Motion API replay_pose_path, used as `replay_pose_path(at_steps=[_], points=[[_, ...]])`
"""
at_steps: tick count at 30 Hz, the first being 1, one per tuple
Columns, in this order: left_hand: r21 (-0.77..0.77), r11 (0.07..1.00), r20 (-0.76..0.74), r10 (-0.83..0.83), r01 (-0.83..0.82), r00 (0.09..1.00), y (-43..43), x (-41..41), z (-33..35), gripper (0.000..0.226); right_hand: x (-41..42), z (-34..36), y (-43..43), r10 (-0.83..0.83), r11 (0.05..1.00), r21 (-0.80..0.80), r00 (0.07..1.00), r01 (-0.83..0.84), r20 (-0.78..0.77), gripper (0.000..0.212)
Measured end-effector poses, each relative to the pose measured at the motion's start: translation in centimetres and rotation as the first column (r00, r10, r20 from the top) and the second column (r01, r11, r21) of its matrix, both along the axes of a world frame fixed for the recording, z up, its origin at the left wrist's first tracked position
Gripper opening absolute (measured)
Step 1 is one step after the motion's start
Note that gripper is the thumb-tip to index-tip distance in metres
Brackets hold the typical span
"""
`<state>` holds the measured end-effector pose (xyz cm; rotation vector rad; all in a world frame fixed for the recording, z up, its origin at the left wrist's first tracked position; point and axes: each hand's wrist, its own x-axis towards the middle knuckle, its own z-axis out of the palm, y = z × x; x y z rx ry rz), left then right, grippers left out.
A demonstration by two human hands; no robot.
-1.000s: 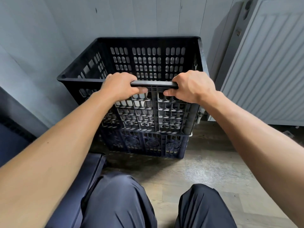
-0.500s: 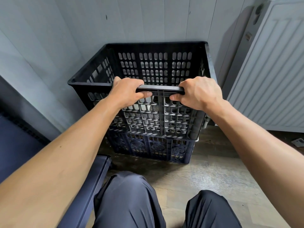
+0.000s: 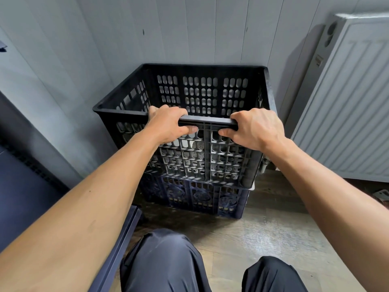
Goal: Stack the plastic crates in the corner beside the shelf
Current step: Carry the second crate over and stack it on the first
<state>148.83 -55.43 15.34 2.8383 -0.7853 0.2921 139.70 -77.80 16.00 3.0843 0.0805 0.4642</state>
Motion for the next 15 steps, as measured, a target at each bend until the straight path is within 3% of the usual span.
replay_pose_path(at_steps=[15], points=[[-0.004,0.994,0.091,0.106,-0.106,0.990,-0.7,-0.7,-0.5,0.043,0.2,0.0,-0.1,-0.029,0.999,-0.037,0.999,0.029,0.019,0.050]])
